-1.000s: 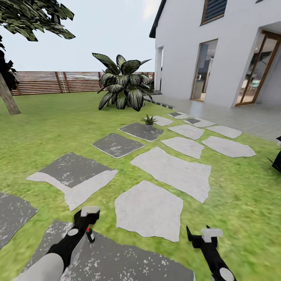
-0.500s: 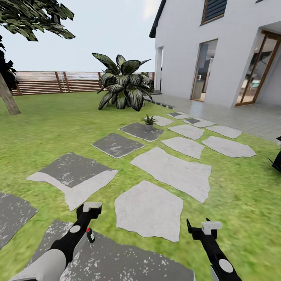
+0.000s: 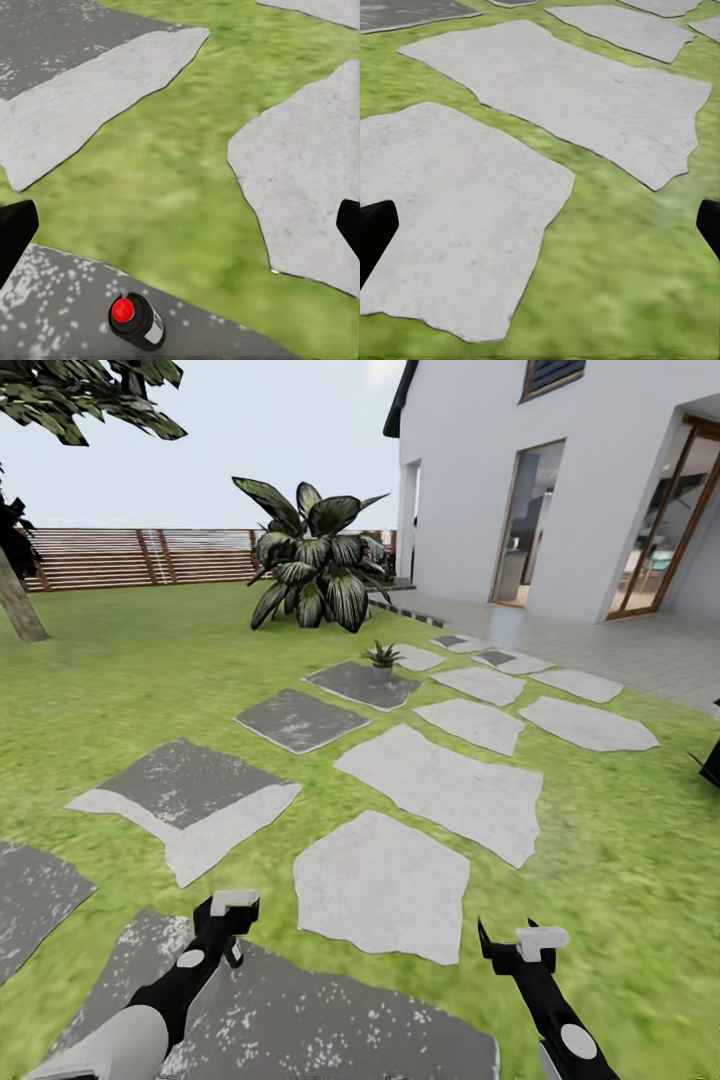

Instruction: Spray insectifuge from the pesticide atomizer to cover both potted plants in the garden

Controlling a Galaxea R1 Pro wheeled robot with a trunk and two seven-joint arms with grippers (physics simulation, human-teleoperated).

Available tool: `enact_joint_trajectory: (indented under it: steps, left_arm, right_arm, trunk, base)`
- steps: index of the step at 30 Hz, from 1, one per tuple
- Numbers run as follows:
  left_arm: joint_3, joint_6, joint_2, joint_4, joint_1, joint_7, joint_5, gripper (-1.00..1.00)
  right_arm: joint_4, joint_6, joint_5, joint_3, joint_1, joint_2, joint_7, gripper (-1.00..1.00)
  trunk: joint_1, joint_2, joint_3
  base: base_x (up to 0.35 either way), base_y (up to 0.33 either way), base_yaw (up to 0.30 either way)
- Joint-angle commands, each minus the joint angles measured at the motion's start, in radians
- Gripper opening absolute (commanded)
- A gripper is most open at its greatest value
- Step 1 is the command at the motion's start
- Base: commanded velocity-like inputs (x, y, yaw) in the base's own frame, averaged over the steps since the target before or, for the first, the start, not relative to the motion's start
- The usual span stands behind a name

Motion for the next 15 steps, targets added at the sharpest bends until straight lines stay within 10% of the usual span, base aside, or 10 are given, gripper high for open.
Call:
enact_joint_trajectory:
  steps: [1,15]
  left_arm:
    - [0.006,-0.004,-0.003,0.002,-0.001,0.003,-0.011,1.0]
    - [0.013,-0.006,-0.002,0.004,-0.001,0.004,-0.008,1.0]
  right_arm:
    - [0.0,-0.003,0.0,0.0,0.0,0.0,0.0,1.0]
    - [0.002,-0.003,0.001,0.0,0.0,0.0,0.0,1.0]
  trunk:
    - [0.0,-0.001,-0.006]
    - [0.006,-0.004,-0.082]
  base:
    - [0.0,0.0,0.029]
    - [0.0,0.0,0.014]
